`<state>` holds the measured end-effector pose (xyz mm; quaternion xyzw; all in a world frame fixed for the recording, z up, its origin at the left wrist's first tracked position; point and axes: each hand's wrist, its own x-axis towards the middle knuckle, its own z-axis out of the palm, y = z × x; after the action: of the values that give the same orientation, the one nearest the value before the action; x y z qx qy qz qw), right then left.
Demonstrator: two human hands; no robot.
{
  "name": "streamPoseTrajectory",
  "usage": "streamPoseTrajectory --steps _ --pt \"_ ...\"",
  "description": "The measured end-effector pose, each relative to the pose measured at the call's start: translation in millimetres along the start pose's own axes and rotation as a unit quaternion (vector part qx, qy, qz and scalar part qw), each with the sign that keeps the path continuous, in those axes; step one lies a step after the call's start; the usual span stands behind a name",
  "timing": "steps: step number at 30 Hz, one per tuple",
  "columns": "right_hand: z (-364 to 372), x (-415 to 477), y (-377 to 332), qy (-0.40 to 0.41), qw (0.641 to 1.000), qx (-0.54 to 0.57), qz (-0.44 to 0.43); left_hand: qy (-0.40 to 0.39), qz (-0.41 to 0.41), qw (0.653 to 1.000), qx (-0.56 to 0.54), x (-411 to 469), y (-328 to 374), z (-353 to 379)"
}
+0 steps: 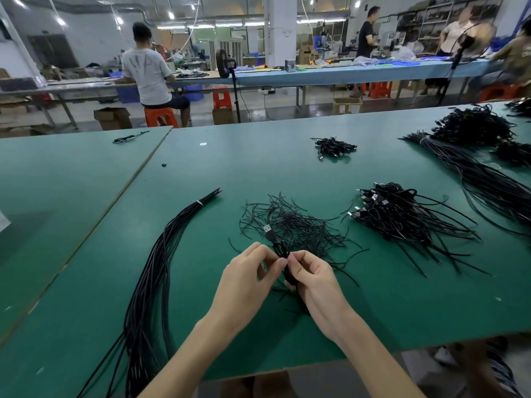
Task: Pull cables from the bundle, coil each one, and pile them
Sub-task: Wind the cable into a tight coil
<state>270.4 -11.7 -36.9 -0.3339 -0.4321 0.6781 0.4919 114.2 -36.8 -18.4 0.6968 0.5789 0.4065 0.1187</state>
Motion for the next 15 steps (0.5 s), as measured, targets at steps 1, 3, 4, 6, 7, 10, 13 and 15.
streamPoseTrajectory --steps 1,3,4,6,7,10,13,15 --pt "0 0 0 0.001 1.000 0.006 0.000 0.008 -0.007 1.000 0.016 -1 2 3" --pt "-1 0 -1 0.004 1.000 0.022 0.000 0.021 -0.040 0.999 0.006 -4 8 9" --pt "-2 0 -1 0.005 1.000 0.030 0.000 0.026 -0.067 0.997 -0.022 -4 10 12" --pt "-4 0 -2 -0.001 0.999 0.050 0.001 0.028 -0.121 0.987 -0.098 -4 14 16" --pt "-5 -1 -2 -0.005 0.998 0.059 0.002 0.026 -0.142 0.981 -0.132 -4 16 17" --pt "-6 -1 -3 -0.006 0.997 0.080 0.005 0.006 -0.181 0.963 -0.200 0 19 18" --pt "-6 -1 -5 -0.001 0.997 0.078 0.008 -0.018 -0.197 0.951 -0.239 2 18 15" --pt "-5 -2 -5 0.004 0.997 0.073 0.008 -0.035 -0.194 0.946 -0.258 4 17 11"
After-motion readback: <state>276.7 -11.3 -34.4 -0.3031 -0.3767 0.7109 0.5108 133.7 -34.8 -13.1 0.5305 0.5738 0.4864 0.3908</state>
